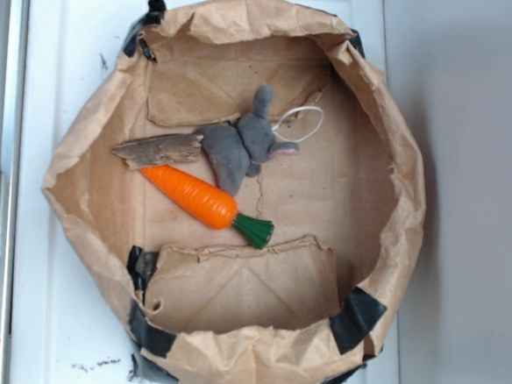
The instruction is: Grab the wood chip.
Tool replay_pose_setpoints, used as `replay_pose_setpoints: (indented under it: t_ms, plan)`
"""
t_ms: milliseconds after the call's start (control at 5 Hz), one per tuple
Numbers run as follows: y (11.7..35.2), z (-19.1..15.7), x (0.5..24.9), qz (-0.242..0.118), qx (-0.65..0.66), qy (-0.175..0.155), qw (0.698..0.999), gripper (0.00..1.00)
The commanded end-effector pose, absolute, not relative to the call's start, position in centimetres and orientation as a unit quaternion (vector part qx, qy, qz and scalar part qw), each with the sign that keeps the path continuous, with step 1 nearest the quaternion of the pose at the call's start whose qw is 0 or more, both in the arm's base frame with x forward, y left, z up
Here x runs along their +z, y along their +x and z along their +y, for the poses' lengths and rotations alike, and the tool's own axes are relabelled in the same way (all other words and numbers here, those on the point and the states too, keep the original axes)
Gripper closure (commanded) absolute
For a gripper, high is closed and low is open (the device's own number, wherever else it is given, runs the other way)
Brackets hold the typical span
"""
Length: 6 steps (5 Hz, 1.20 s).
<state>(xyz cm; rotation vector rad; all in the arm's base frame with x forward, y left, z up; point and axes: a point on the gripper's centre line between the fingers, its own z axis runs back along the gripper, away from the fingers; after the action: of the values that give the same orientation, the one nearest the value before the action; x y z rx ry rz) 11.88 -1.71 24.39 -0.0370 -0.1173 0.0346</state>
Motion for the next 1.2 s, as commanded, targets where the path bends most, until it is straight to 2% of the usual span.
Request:
replay_pose_setpoints:
  t_ms: [0,200,400,600,800,1000]
  plan:
    - [11.9,-1.7,24.4,-0.059,0.017,-0.018,0.998,0.0]
    - [15.9,-1.6,24.2,-0.053,0.019,0.002,0.998,0.0]
    - [20.3,-0.8,23.3,-0.058,-0.04,0.031,0.997,0.0]
    - [21.6,0.4,21.6,-0.072,-0.142,0.019,0.987,0.0]
    - [22.4,2.6,17.8,-0.072,-0.263,-0.005,0.962,0.0]
    - [22.4,2.6,17.8,-0.072,-0.263,-0.005,0.962,0.0]
